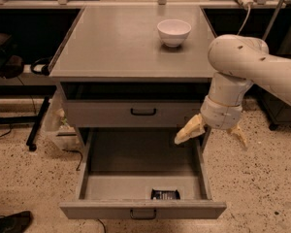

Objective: Pick rxbar blueberry from middle drawer and place on counter

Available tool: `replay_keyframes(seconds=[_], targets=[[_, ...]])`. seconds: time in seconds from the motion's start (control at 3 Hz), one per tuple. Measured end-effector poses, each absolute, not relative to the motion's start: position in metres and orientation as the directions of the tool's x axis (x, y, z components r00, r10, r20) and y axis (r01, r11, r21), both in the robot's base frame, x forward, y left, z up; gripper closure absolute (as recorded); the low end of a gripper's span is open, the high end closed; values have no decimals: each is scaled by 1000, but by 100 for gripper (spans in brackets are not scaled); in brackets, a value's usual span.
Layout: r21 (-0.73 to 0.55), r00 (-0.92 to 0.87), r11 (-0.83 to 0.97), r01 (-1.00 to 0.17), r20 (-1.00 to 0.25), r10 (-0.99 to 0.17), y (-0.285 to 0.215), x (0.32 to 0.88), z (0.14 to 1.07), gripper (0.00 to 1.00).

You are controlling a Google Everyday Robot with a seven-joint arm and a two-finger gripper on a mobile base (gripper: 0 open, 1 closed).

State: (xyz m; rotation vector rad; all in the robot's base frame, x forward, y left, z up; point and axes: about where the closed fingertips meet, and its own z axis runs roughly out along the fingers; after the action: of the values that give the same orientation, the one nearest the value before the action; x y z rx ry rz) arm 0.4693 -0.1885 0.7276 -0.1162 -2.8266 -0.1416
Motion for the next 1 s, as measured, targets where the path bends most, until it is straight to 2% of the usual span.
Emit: replay_keyframes(seconds=[0.67,1.0], targets=[[103,-951,988,119,299,83,-189,470,727,0],[157,-960,978,137,265,92,-178,462,712,0]])
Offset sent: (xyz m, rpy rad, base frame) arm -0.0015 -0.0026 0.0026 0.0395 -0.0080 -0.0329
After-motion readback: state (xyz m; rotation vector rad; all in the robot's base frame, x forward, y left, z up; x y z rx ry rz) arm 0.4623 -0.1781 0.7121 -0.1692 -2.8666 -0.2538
